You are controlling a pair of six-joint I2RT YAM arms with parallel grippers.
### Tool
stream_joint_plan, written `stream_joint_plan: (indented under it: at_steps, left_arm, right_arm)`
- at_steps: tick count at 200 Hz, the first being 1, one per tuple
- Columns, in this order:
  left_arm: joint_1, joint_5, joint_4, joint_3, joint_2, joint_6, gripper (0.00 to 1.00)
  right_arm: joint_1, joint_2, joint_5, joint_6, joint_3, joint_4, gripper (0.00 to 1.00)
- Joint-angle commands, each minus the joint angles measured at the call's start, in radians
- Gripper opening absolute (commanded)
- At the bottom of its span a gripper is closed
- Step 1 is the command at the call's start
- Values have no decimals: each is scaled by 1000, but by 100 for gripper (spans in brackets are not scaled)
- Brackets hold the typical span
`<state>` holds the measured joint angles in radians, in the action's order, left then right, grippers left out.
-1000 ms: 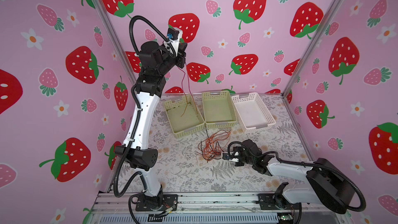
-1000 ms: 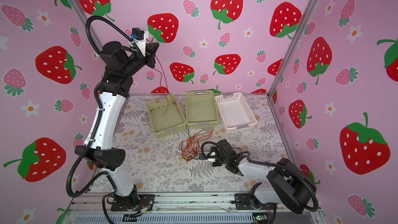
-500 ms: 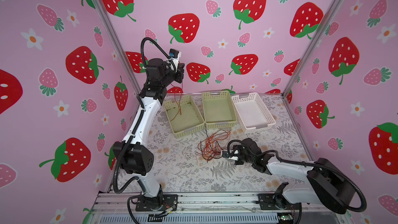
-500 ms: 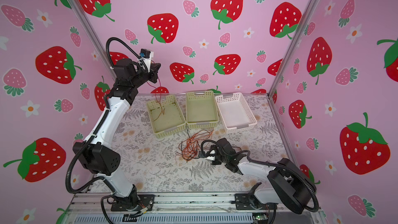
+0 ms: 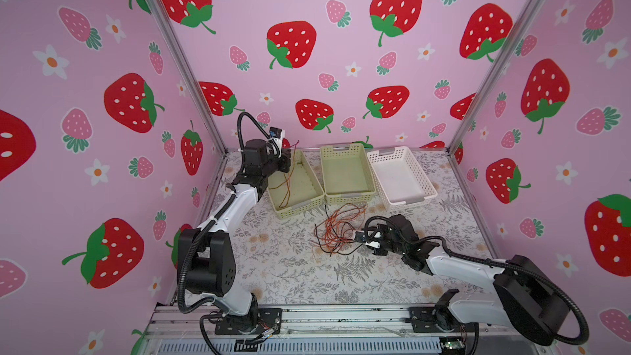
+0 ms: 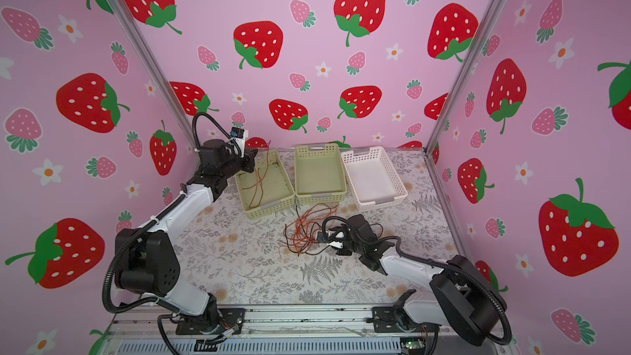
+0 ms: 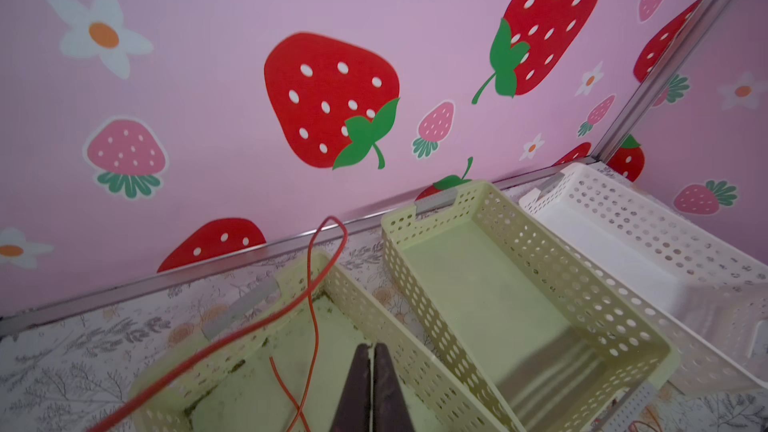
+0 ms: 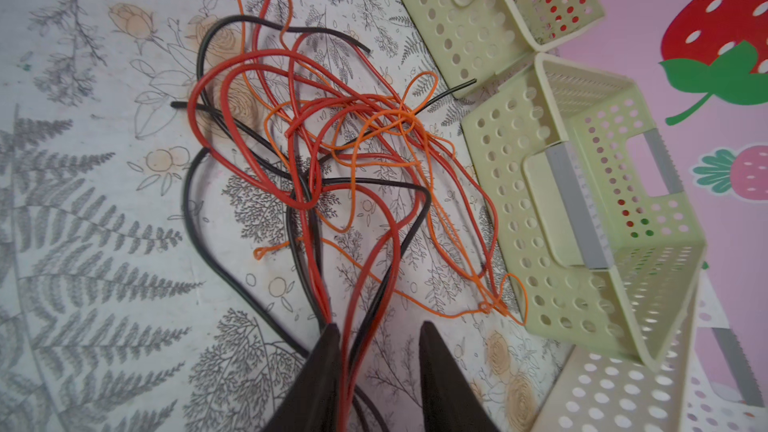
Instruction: Untangle the cables
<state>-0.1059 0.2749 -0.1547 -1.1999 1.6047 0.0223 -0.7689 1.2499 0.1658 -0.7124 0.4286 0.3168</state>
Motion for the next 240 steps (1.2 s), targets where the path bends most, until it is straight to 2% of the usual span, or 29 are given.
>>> stream_joint_plan:
  at_steps: [1,34,77,89,93,108,144,175,189,216,240]
  left_arm:
    - [8,-48,-66,33,29,-47,0]
    - [12,-62,-98,72,102,-99,0]
    - [12,-94,-88,82,151,-176,0]
    - [12,-116,-99,106,148,-201,5]
    - [12,-118,-99,110,150,-205,10]
    - [12,-123,-73,106,170,-208,14]
    - [5,-115,61,-21,257,-200,22]
    - [-11,-133,96,-41,261,-211,48]
    - [-14,-174,83,-22,244,-216,57]
    - [-18,-205,99,-18,206,-213,70]
    - [-23,-231,98,-11,163,-193,73]
  right_arm:
    - [12,-84,16,12,-22,-13,47]
    - [31,-190,15,71,-29,-13,57]
    - [48,-210,17,126,-13,-27,57]
    - [50,-203,14,135,-13,-27,57]
    - [50,-200,13,137,-13,-27,57]
    - [51,-182,13,137,-9,-27,57]
    - [51,-131,6,139,19,-30,56]
    - [51,-140,3,158,28,-44,56]
    - [51,-156,-3,166,17,-41,56]
    - [53,-152,-22,165,14,-49,56]
    - [54,-123,-31,154,36,-63,56]
